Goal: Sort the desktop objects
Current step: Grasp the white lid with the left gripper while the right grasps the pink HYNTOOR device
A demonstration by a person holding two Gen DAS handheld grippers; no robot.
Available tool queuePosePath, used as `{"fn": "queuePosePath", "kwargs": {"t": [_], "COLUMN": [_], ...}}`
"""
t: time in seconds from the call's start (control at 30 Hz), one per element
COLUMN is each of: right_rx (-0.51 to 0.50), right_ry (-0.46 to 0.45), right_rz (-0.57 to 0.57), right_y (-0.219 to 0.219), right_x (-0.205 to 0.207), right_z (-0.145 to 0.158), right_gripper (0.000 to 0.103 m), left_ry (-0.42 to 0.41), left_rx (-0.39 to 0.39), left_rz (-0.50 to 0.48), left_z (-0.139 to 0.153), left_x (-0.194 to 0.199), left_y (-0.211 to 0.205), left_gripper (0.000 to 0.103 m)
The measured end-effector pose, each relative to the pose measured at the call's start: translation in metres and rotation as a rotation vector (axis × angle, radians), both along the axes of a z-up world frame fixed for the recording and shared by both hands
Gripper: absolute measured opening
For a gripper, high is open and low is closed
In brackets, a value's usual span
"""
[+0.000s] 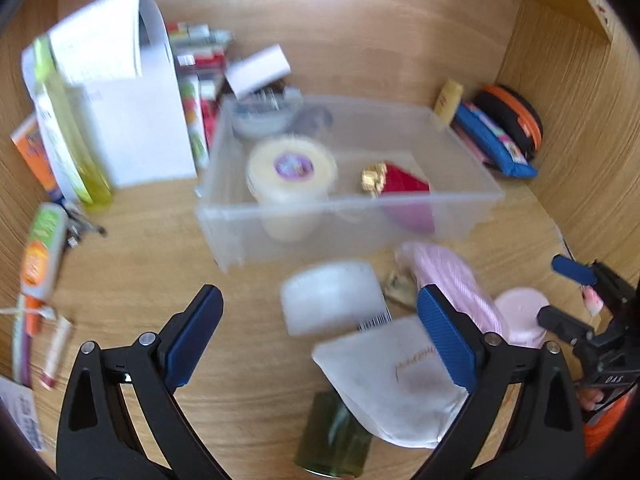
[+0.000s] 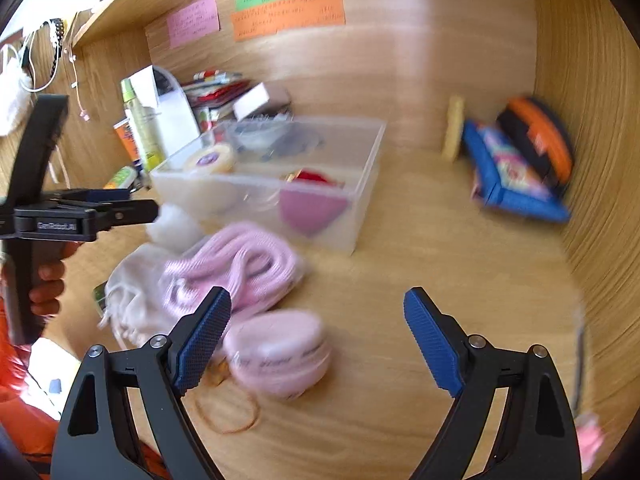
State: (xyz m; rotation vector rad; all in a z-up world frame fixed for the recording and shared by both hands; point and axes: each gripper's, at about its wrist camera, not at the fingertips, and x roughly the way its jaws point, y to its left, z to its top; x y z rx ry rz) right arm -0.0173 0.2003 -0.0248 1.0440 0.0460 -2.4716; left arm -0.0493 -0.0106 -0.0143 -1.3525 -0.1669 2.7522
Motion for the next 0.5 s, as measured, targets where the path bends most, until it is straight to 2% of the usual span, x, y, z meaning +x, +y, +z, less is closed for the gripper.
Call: {"fn": "queuePosePath", "kwargs": {"t": [0.13,0.4,0.5], "right_rx": [0.001,-0.036,-0.036], "right_ry": [-0.029,-0.112,-0.128], "right_rz": [0.01,0.044,0.055], "right_y": [0.0,0.002,0.001], "right_x": [0.006,0.0,-0.005], "right_z": [-0.01,-0.023,-0.028], "right_gripper": [0.087,0.087,0.086], "left_ry": [-0.057,-0.059,-0.081], "left_rx": [0.014,0.001,0.01], "left_rz": [-0.007,0.037,0.059], "left_z": [-0.014,-0.02,-0.022], "left_x": [-0.002,-0.01,-0.018], "left_y": [0.006,0.009,0.003], "left_gripper": [0.099,0.097,0.083]}}
